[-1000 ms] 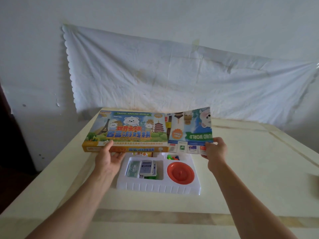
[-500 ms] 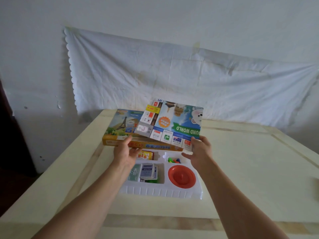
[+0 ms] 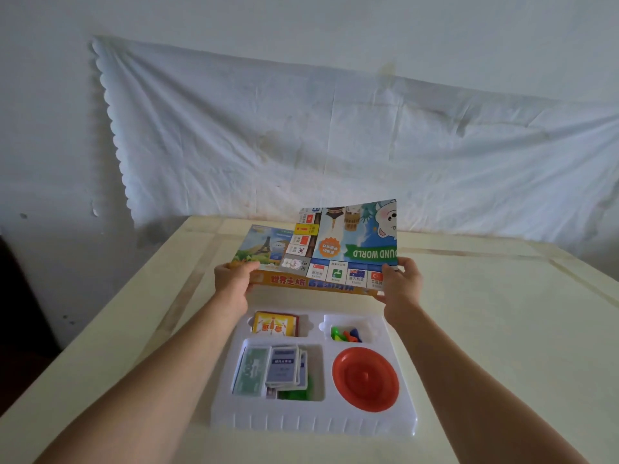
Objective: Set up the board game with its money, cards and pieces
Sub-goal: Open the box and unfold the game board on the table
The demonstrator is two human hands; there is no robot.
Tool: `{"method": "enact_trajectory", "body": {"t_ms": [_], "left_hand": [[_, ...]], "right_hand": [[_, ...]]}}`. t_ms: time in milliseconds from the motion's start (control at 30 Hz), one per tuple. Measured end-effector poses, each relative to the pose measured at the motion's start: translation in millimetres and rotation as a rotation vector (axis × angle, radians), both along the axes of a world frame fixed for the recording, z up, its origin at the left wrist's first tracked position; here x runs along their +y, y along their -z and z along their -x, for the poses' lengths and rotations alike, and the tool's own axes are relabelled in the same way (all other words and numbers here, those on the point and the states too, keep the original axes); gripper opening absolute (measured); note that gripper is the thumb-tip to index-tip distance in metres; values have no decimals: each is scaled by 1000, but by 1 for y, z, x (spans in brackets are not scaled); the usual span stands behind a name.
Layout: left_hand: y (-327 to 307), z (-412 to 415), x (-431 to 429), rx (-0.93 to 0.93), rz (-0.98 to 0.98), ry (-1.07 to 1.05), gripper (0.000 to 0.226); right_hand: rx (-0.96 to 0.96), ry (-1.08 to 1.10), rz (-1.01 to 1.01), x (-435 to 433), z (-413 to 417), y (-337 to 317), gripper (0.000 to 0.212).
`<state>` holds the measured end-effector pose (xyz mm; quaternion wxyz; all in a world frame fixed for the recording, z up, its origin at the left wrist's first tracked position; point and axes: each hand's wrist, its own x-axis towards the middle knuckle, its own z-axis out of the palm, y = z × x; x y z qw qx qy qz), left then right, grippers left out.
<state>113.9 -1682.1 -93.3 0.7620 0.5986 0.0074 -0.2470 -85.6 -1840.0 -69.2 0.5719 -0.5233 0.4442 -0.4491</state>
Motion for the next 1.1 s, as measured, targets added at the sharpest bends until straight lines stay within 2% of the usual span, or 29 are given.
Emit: {"method": "enact_trajectory", "body": {"t_ms": [133,300,367,500,533,600,667,800,900,1100], "left_hand": [[20,-15,-4,-167,-286,109,41],[57,-28,-2,-253,-434,234,49],[60,-25,0,-320,-477,237,35],[45,-2,18,-379,-414,191,7],[42,5,26,-385,-390,197,7],[38,20,40,-392,-337,224,26],[32,39,56,-366,-294,266,32],[33,63,78,-311,-240,377,26],[33,70,82,-254,-222,379,28],[32,48,66,-208,-211,350,30]], "right_hand": [[65,-43,-54,-16,-4,17,10],[37,-72,-188,-25,-1,37,7],[-28,-72,-256,-26,6,40,4],[-149,-36,-347,-21,32,42,11],[-160,-35,-367,-17,41,42,15],[-180,-35,-411,-6,56,43,20],[-212,-37,-453,10,72,46,18],[-320,-55,-474,40,89,56,14],[-374,-44,-477,50,86,56,15],[-338,-40,-467,33,60,51,16]]}}
